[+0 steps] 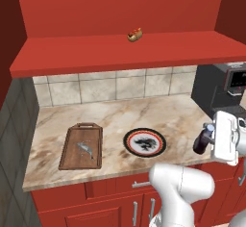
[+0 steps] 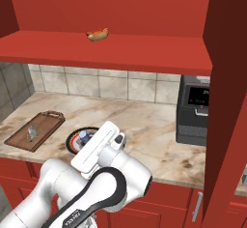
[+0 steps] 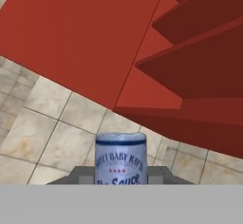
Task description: Pick the fish from the plate and place it on the cutting board. Then pick the condiment bottle from the cabinet and place it next to the cutting board.
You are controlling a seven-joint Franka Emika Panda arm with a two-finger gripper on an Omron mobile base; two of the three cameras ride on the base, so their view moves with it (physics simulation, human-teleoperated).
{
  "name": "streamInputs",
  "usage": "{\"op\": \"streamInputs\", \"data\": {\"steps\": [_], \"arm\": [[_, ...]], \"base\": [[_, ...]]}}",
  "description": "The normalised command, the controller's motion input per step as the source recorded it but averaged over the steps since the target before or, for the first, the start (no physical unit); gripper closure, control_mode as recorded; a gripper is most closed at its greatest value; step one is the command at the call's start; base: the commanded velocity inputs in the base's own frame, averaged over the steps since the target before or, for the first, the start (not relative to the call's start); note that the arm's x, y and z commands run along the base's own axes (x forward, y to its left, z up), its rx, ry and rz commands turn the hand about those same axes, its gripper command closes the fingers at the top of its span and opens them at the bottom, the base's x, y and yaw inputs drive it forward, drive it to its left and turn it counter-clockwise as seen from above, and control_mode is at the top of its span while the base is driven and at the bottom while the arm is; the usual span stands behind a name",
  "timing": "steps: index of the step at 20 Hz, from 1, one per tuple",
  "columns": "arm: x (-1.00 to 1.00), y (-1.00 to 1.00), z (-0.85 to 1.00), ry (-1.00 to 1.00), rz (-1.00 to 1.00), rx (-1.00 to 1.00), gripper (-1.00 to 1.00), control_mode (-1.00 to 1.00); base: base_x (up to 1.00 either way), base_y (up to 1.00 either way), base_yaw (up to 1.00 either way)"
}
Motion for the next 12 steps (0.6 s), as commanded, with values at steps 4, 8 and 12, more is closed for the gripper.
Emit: {"op": "streamInputs", "data": {"steps": [4,8,12], "arm": [[0.1,0.0,-0.1,-0.02,0.0,0.0,1.0,-1.0],[0.12,0.0,-0.11,-0.01,0.0,0.0,1.0,-1.0],[0.13,-0.03,-0.17,-0.01,0.0,0.0,1.0,-1.0]], "base": [[0.0,0.0,0.0],[0.0,0.0,0.0],[0.0,0.0,0.0]]}}
